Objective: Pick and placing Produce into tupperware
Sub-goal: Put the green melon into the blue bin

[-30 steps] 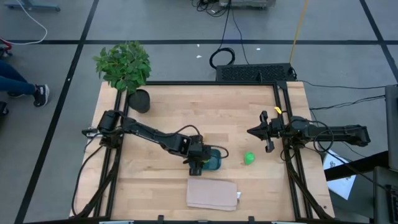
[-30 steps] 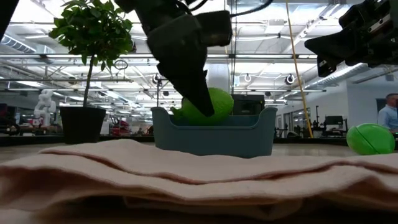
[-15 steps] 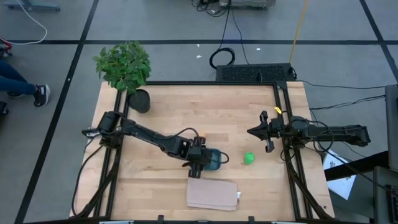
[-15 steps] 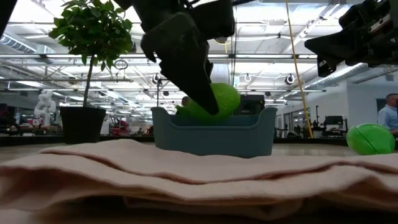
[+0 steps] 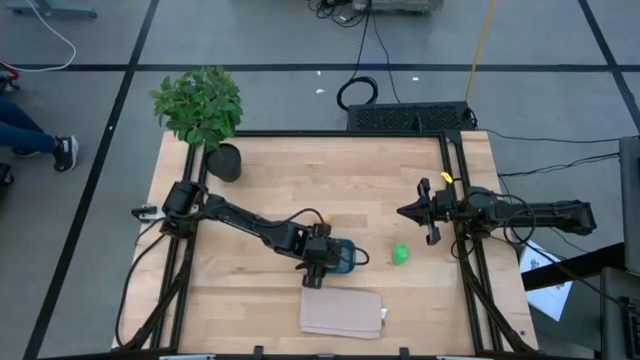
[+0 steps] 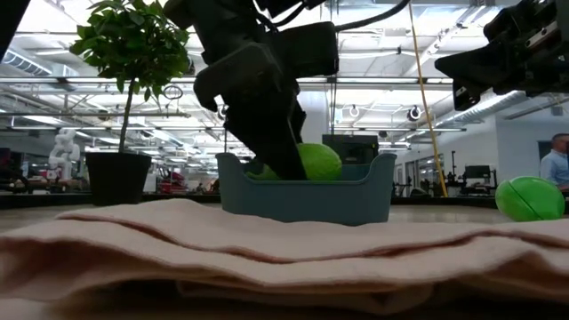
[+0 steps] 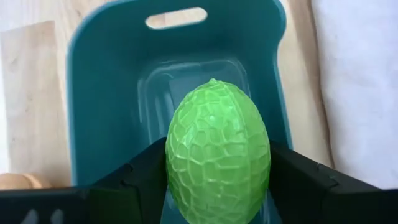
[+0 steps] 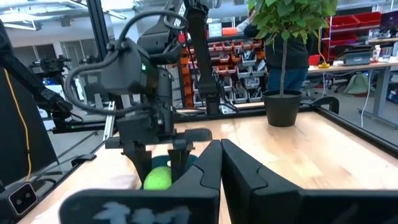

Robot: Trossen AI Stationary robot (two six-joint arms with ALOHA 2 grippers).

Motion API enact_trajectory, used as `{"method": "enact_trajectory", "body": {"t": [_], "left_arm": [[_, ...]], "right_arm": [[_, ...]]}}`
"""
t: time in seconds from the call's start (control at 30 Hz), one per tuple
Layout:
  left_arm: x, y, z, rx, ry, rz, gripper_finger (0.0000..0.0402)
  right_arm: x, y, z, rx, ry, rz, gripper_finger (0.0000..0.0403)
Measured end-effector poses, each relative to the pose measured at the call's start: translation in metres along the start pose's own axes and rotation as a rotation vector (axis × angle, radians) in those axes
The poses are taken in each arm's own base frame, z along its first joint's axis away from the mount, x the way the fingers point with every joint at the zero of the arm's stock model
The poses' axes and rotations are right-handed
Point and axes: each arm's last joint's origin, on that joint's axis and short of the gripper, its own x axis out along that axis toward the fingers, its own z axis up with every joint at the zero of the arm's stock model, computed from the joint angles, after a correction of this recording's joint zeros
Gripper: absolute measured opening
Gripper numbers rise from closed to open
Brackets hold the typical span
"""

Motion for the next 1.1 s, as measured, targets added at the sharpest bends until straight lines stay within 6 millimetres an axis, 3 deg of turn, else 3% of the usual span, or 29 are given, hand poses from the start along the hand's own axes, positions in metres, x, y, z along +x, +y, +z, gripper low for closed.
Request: {"method": "enact_trajectory", "body": {"t": [1.1], "left_arm": [[0.0005, 0.0077, -0.0025, -0.066, 0.027, -0.022, 0.0230]], "right_arm": [[0.0001, 0.0000, -0.0002, 0.000, 0.002, 0.000, 0.0000]]}}
